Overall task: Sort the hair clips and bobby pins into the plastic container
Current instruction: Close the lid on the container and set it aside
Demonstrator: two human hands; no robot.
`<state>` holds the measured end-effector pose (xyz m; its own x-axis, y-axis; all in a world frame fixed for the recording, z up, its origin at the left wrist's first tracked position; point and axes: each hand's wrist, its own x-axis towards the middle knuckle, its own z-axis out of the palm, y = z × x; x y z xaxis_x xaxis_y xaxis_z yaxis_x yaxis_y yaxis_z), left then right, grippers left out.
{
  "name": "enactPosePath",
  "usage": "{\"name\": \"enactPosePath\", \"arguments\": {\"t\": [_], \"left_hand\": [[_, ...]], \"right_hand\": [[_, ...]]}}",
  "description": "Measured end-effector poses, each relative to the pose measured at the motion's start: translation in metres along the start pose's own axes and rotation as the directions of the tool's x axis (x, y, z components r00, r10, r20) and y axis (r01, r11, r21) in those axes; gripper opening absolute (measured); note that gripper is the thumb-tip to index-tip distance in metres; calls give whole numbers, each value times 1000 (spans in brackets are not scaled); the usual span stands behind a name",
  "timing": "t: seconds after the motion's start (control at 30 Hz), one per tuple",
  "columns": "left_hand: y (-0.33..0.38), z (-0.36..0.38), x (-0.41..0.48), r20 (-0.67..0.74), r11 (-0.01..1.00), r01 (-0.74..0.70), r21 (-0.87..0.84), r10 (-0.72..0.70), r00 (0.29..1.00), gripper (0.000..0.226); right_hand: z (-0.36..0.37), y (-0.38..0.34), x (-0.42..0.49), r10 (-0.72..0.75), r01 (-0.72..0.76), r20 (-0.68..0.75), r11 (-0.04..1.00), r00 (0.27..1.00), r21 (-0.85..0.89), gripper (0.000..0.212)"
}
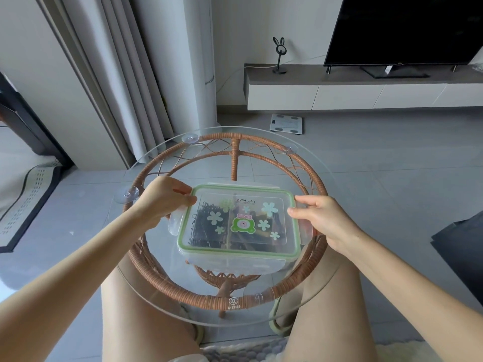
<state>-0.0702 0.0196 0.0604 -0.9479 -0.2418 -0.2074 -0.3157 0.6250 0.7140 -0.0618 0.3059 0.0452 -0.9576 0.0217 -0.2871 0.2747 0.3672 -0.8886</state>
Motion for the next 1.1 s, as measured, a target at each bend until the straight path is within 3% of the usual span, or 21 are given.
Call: {"name": "enactPosePath", "arguments": {"t": [0.5,0.6,0.67,0.73,0.77,0.83,0.87,0.93,1.0,1.1], "left_hand": [[-4,2,0,-34,999,-34,-30,33,999,34],[-8,2,4,-10,991,33,-131,-35,999,33],[-13,0,4,58,963,105,-249,-94,994,30],[-17,0,0,92,948,139,-286,-117,989,27],[-20,0,-2,56,965,119,-236,-109,992,29],[-23,-2,-3,-72,997,21,70,-15,997,43],[-23,-2,-5,-94,963,-36,268,63,994,50],[-20,0,-8,-9,844,-109,525,134,991,61],[-17,5,-13,87,762,-127,635,92,992,69],[-16,11,-17,187,719,-192,668,88,978,65]], "right_hand": [[5,-2,0,10,-9,-13,999,1000,38,48],[4,1,3,81,-80,-6,994,997,80,50],[2,4,5,132,-132,10,991,991,33,51],[-1,4,2,95,-99,-32,987,995,-130,50],[-3,3,-1,21,-43,-78,952,997,-302,50],[-6,0,-4,-173,52,-110,728,979,-684,53],[-6,-5,-7,-234,87,-70,600,970,-795,54],[-2,-14,-10,-219,127,33,431,975,-893,59],[5,-19,-10,-129,148,107,372,986,-916,60],[13,-21,-9,28,159,191,440,981,-884,63]]}}
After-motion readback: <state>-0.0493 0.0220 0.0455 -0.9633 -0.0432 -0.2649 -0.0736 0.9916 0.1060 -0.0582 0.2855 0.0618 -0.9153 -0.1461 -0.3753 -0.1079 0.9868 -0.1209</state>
